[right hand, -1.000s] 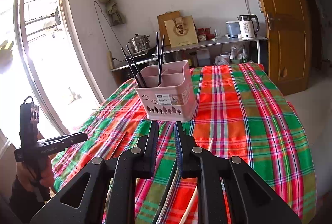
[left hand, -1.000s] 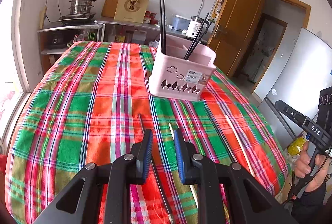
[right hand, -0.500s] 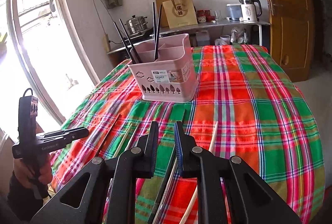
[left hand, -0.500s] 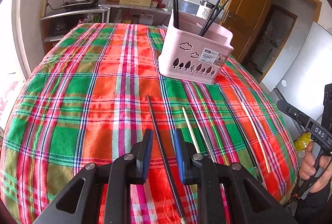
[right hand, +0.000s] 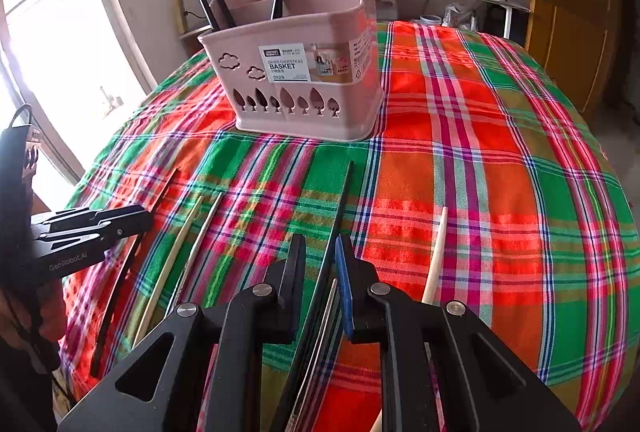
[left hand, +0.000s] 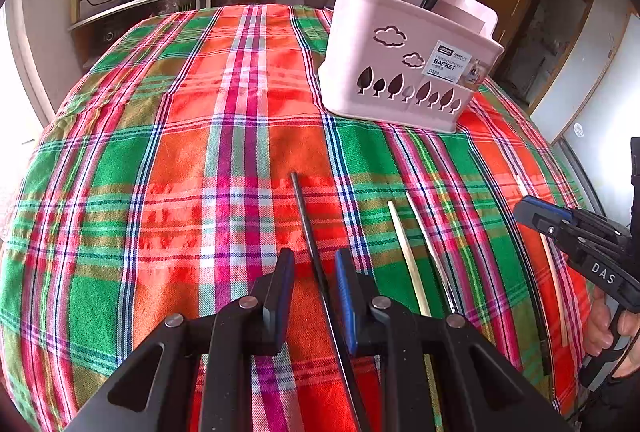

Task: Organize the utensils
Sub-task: 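Move both open tools back toward the chopsticks left on the cloth, then close the left tool on a dark chopstick while the right tool grasps another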

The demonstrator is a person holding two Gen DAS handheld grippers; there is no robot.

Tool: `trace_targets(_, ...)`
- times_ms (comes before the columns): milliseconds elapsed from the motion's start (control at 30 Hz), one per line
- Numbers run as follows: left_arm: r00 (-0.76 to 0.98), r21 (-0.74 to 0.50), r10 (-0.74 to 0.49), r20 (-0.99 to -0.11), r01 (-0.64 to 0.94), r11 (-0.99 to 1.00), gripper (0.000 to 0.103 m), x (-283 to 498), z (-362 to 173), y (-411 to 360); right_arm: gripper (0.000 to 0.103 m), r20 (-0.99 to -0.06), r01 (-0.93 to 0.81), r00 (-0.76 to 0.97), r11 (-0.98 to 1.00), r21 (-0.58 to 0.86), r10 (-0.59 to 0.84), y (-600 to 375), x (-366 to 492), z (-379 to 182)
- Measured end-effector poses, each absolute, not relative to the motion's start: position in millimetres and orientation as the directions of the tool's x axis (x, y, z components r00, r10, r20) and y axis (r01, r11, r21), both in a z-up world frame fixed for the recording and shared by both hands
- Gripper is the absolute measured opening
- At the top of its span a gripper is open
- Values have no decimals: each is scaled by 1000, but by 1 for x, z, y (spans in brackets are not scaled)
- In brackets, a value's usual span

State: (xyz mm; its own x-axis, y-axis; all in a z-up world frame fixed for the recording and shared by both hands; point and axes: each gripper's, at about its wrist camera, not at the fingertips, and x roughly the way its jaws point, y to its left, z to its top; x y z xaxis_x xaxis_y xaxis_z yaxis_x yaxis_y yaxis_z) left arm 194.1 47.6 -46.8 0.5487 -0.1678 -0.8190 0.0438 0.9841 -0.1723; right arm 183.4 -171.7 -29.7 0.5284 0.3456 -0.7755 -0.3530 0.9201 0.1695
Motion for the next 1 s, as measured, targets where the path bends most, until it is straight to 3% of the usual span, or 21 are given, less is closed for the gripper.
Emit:
trace_targets(467, 565, -105, -106, -818, 33, 994, 20, 200, -49, 37, 15, -826, -337, 510, 939, 65, 240, -155, 208, -43)
trace_targets(533, 568, -100, -96, -817, 24, 995, 19, 199, -50, 37, 8, -828, -339, 511, 939, 53, 231, -152, 207, -44)
trace_targets(633, 566, -96, -83, -820, 7, 995, 7, 200, -49, 39, 7, -827, -338, 508, 939, 68, 243, -152, 208, -44)
trace_targets(1000, 580, -179, -159, -799, 23, 984, 6, 203, -27, 48, 6, -775, -361, 532, 919, 158, 342, -151, 201, -17)
